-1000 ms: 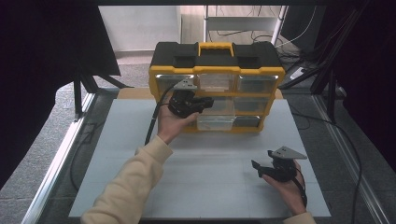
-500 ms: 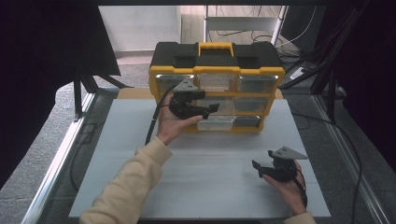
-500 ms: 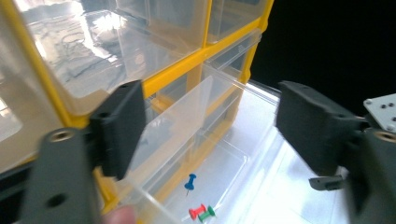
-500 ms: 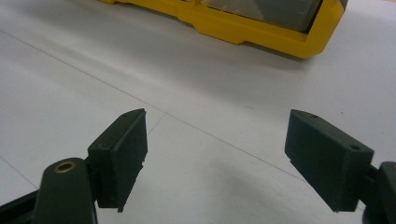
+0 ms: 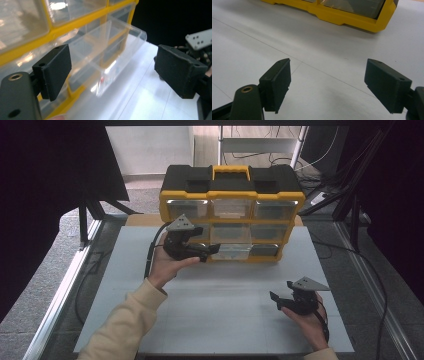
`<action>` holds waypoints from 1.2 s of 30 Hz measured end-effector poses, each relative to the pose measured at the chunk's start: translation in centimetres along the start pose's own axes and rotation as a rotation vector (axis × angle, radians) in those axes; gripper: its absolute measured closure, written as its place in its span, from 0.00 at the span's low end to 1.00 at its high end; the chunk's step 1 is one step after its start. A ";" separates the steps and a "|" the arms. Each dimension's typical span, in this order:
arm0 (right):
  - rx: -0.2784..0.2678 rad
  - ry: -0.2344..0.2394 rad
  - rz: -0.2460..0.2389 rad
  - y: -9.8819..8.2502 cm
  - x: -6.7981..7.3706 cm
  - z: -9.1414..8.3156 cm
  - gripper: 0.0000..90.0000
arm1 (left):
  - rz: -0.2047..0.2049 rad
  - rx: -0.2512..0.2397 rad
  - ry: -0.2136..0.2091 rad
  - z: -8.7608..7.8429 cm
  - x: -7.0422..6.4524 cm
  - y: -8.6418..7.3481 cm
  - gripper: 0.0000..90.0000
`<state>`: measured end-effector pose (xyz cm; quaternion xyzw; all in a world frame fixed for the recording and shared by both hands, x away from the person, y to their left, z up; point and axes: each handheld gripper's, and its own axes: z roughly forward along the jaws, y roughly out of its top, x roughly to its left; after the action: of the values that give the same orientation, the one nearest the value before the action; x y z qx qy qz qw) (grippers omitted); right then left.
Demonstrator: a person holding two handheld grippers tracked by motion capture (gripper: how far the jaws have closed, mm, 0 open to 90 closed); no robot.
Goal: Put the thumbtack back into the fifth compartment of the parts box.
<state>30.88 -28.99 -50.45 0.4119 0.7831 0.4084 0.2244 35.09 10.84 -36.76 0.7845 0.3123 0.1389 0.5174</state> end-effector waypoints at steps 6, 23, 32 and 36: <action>0.003 -0.001 -0.002 0.0 0.1 -0.1 0.24 | -0.015 0.011 0.034 -3.0 0.1 -2.9 0.16; -0.005 0.011 0.007 0.0 0.0 0.0 0.24 | -0.123 0.124 0.194 -7.3 2.4 -14.9 0.18; -0.013 0.030 -0.006 0.1 0.1 0.2 0.24 | -0.150 0.170 0.229 -6.7 3.5 -18.0 0.18; -0.019 0.051 -0.011 0.1 0.1 0.2 0.24 | -0.157 0.175 0.236 -6.7 3.7 -18.3 0.18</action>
<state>30.99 -28.77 -50.48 0.3946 0.7871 0.4249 0.2104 27.98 23.03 -50.73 0.7780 0.4421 0.1614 0.4161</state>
